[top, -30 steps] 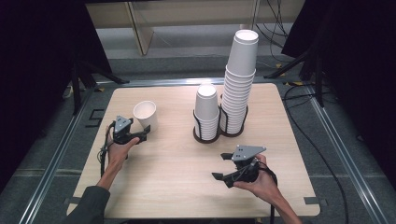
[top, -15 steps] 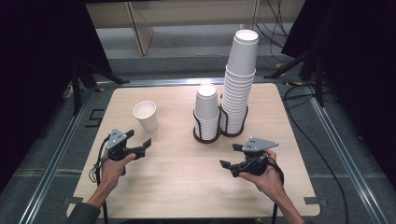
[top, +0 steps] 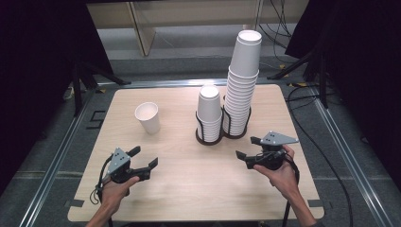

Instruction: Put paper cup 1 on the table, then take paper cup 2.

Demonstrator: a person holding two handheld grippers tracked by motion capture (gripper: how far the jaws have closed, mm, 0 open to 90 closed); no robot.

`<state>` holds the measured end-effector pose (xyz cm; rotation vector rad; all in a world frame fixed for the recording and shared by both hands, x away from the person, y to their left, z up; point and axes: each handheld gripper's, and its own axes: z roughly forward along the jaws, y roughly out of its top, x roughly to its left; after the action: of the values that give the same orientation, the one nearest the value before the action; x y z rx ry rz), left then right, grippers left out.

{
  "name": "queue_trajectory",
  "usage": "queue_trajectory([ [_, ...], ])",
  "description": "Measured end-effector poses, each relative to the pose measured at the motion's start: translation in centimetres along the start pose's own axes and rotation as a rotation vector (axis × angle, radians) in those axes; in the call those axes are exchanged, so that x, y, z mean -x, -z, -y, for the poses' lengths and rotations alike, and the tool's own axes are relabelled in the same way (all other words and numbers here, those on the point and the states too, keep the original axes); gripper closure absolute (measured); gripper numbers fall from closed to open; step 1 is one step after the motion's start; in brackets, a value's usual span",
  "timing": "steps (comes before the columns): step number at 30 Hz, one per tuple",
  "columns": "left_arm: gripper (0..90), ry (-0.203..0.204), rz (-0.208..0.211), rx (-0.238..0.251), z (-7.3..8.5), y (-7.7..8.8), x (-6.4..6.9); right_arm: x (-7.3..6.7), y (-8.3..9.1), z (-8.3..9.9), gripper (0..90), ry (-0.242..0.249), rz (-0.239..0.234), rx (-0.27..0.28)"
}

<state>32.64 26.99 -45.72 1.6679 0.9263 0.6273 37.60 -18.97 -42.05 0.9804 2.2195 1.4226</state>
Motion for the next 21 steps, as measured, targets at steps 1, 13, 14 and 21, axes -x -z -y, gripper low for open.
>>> queue_trajectory([
  [1,14.5,-0.001,0.015,0.008,0.2,0.1,0.2,0.0,0.1,0.0,18.1,-0.028,0.003,-0.003],
  [13,14.5,-0.023,0.032,0.002,0.6,1.8,2.3,2.1,1.8,-2.1,16.0,-0.021,0.042,0.053],
  [14,14.5,-0.029,0.035,0.001,0.6,1.7,2.3,2.2,2.0,-2.4,16.0,-0.025,0.047,0.063],
  [21,14.5,-0.032,0.038,-0.002,0.8,1.4,2.2,3.6,3.0,-5.8,15.8,-0.025,0.066,0.113],
])
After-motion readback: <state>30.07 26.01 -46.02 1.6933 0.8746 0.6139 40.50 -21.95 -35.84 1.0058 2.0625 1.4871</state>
